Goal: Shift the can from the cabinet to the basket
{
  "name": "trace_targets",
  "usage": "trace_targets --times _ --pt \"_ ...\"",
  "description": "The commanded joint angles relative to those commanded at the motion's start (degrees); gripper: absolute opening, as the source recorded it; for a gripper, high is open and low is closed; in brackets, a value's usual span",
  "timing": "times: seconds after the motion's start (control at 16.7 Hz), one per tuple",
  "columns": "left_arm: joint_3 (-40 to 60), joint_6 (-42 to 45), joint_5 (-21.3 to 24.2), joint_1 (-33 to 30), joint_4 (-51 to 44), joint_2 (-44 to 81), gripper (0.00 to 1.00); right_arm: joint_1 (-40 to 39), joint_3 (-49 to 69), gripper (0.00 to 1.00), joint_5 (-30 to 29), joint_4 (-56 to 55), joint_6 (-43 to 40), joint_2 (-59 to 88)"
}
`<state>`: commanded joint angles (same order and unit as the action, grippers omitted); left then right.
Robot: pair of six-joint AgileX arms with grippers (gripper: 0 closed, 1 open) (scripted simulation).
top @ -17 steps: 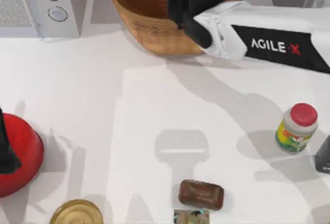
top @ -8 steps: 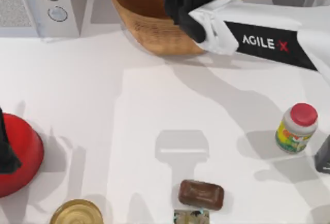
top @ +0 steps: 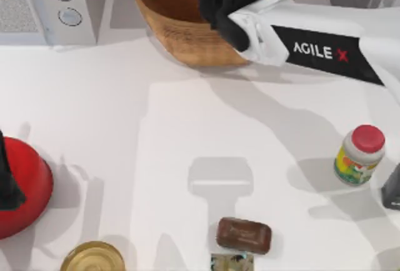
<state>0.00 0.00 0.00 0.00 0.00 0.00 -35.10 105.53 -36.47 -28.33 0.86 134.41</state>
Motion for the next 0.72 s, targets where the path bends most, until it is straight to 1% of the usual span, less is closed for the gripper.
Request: trace_targets --times 0.54,0.6,0.72 --pt "0.0 0.0 0.0 0.0 0.0 0.0 1.00 0.0 0.0 0.98 0.0 0.0 0.0 0.0" --pt "0.0 0.0 0.0 0.0 0.0 0.0 1.00 0.0 0.0 1.00 0.0 0.0 0.0 0.0" --pt "0.0 0.0 0.0 0.0 0.0 0.0 1.00 0.0 0.0 1.00 0.0 0.0 0.0 0.0"
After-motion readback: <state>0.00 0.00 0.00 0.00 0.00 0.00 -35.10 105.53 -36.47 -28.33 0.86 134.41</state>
